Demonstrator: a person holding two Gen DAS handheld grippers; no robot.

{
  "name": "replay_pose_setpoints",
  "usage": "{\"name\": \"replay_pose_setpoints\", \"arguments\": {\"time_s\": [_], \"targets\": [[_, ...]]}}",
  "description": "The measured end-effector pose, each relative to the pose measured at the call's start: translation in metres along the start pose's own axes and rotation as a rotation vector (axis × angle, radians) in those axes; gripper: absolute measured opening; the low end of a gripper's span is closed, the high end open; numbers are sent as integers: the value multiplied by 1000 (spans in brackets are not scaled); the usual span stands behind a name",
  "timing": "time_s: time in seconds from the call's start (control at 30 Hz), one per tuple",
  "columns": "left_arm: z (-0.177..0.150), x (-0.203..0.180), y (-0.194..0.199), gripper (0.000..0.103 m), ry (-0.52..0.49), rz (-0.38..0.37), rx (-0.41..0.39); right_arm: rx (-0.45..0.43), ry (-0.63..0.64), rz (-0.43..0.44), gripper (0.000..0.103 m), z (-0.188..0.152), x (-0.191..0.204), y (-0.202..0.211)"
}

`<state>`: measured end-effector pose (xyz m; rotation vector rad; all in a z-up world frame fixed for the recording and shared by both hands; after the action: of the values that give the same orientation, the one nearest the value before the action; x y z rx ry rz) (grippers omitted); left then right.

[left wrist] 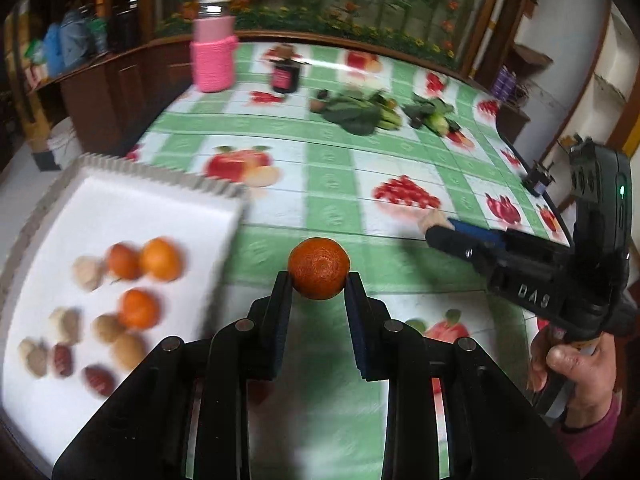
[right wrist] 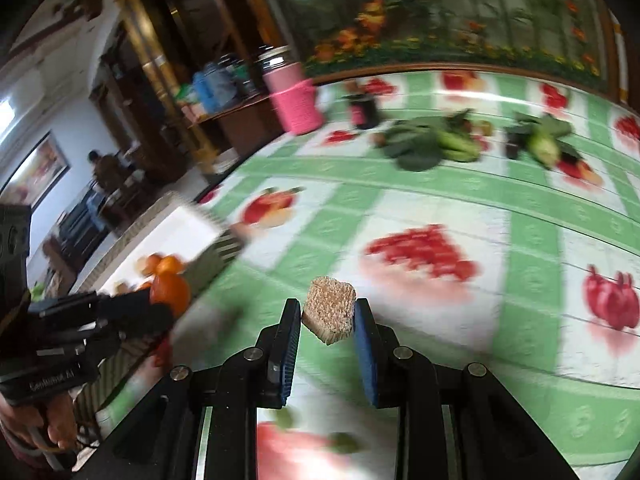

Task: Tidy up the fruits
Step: 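Carry the tofu cube and the orange over the white tray, then open the right gripper to drop the tofu cube while the left releases the orange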

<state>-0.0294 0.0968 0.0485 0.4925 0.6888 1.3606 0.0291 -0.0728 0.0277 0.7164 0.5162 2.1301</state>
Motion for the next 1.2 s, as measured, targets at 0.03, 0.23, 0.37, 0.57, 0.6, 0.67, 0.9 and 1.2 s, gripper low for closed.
{"name": "replay_pose_setpoints", "arguments": {"time_s": [0.03, 0.23, 0.37, 0.57, 0.6, 0.67, 0.9, 1.2], "targets": [[-2, 9, 7, 26, 13, 9, -3, 0, 12, 19, 26, -1, 14, -2], [-12, 72, 50, 26, 95, 100, -45, 19, 60, 98, 26, -3, 66, -20], [-21, 102, 66, 26, 137, 149, -56, 40, 91, 133, 26, -2, 96, -37], [-36, 141, 75, 26, 211, 200, -58, 81, 159, 179, 26, -2, 140, -62], [-37, 145, 74, 26, 225, 201, -56, 87, 168, 183, 26, -2, 145, -65], [-35, 151, 73, 26, 232, 207, -62, 95, 190, 181, 26, 0, 156, -72], [-18, 176, 55, 26, 275, 228, -60, 127, 237, 194, 26, 4, 178, -93], [-3, 195, 32, 26, 278, 260, -11, 181, 273, 243, 26, 1, 198, -124]]}}
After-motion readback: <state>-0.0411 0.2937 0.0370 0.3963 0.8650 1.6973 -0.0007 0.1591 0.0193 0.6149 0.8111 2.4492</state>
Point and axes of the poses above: each gripper's, at about its wrist camera, not at the fingertips, and y roughly against the way its jaws point, x to its left, z to its top, the point moved 3 cm from there along -y, roughly the way its jaws point, and after that the axes turned 7 degrees about -x, right-handed, at the moved point
